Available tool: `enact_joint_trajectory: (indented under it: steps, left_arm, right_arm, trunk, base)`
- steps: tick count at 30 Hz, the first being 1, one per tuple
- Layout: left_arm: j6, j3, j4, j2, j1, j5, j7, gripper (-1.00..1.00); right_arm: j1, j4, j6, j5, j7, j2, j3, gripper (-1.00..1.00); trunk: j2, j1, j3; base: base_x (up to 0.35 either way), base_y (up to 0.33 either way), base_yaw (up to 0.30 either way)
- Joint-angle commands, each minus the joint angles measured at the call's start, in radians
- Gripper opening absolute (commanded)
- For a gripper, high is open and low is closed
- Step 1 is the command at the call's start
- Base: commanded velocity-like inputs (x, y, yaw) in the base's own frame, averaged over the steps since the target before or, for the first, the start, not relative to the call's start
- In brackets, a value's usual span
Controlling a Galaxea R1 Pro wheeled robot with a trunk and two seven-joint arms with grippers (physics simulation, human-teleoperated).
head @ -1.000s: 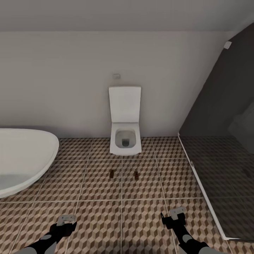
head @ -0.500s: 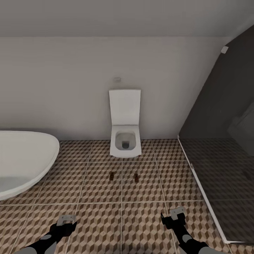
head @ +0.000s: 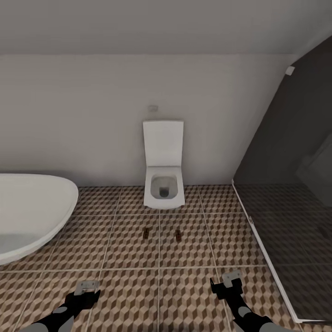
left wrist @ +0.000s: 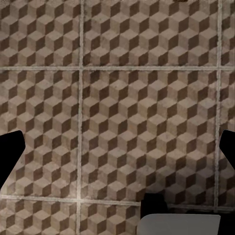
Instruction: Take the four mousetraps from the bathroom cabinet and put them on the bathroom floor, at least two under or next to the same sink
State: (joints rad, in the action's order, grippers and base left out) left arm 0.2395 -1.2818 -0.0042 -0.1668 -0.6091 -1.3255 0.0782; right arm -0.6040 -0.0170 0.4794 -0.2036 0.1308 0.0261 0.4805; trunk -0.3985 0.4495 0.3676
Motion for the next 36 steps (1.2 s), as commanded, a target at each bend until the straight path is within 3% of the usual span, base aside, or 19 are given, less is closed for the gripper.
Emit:
enact_joint_trajectory:
  steps: [1,36]
  left_arm:
    - [0.001,-0.007,0.000,0.000,0.000,-0.011,0.004,1.00]
    - [0.001,-0.007,0.000,0.001,0.000,-0.011,0.003,1.00]
  right_arm:
    - [0.000,0.000,0.002,-0.008,0.002,0.000,0.009,1.00]
    - [0.000,0.000,0.002,-0.008,0.002,0.000,0.009,1.00]
  trunk:
    - [-0.002,0.001,0.000]
    - [-0.002,0.001,-0.051]
  base:
    - [0.000,0.000,0.000]
    - [0.000,0.000,0.000]
